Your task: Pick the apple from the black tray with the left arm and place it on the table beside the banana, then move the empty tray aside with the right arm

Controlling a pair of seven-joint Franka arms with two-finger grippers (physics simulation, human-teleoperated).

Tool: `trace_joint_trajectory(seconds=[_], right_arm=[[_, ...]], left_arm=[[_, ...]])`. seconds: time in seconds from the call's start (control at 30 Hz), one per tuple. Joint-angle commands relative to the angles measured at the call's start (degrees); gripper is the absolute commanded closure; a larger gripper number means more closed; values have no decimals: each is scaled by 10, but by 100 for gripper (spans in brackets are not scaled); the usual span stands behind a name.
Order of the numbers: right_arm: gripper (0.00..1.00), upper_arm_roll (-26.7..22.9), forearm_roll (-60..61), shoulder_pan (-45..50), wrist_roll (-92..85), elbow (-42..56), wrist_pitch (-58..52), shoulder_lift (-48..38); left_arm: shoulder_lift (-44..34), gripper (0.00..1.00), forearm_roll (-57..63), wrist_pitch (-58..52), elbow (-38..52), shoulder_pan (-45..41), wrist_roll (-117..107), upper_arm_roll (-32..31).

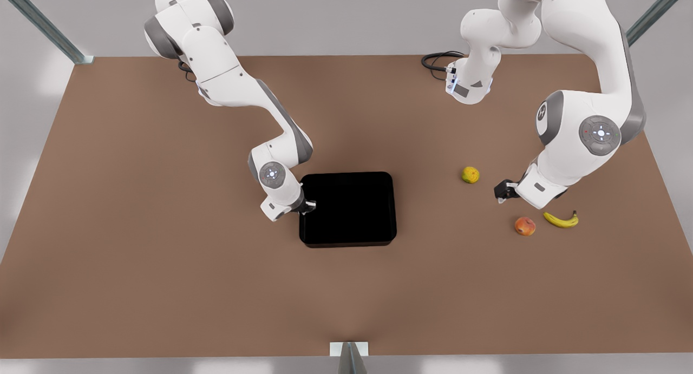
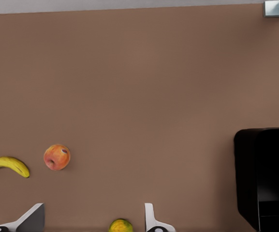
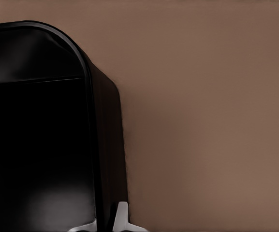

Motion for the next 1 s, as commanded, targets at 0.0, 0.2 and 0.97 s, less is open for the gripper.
trace_joint_trajectory(seconds=[0.0, 0.2, 0.97], right_arm=[[79, 1, -2, 0, -14, 1, 3, -1], [81, -5, -1, -13, -55, 7, -63, -49], [81, -186, 0, -221, -684, 82, -291, -85]], left_arm=[[0, 0, 1, -2, 0, -1, -14, -1], [0, 0, 1, -2, -1, 0, -18, -1], [24, 0, 7, -12, 55, -59, -35, -20]])
